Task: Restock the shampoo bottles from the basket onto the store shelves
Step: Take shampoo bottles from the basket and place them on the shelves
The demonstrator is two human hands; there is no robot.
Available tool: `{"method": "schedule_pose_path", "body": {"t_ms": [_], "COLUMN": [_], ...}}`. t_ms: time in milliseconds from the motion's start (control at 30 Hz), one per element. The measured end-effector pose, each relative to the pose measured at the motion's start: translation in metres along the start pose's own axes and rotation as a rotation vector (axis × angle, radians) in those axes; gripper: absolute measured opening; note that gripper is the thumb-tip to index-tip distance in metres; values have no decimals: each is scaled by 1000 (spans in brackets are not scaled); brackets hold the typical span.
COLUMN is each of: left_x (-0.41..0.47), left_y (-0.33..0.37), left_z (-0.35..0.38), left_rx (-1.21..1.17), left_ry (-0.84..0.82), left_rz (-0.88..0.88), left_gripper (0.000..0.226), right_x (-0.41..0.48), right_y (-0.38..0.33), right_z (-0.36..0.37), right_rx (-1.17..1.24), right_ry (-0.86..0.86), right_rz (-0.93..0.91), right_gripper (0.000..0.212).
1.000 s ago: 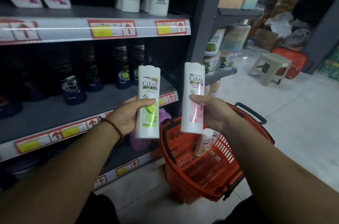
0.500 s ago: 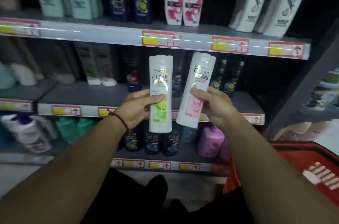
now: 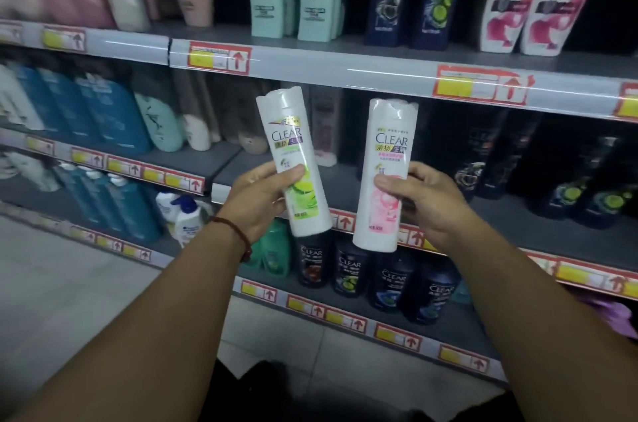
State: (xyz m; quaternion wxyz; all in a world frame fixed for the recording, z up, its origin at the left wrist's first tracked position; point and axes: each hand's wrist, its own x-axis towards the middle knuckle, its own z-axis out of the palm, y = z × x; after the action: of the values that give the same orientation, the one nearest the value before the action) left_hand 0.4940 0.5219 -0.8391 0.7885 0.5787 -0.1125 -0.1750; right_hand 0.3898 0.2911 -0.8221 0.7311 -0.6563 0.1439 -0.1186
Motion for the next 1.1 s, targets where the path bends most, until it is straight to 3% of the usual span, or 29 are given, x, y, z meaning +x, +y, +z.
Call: {"method": "schedule_pose_path", "body": {"t_ms": [133,267,633,767,1000,1100], "left_x": [25,52,141,155,155,160], "left_y": [0,-8,-18,-25,-37,-36], "left_z": [-32,-55,-71,-79,-87,-95], "left_rx": [-37,-75,70,101,400,533], "left_ry": [77,121,-174,-180,-175,-157], "left_rz": [45,97,112,136,157,159], "left_gripper": [22,23,54,55,65,63], "right_x": [24,61,138,147,138,141], "right_y": [8,14,33,46,67,79], "right_z": [36,66,104,105,84,83], "right_rx": [42,26,-11,-71,-527,-616], "right_ry": [35,114,207,188,59,87], "right_rz": [-43,-119,-177,-207,-212,-188], "right_gripper": [41,41,49,48,44,42]}}
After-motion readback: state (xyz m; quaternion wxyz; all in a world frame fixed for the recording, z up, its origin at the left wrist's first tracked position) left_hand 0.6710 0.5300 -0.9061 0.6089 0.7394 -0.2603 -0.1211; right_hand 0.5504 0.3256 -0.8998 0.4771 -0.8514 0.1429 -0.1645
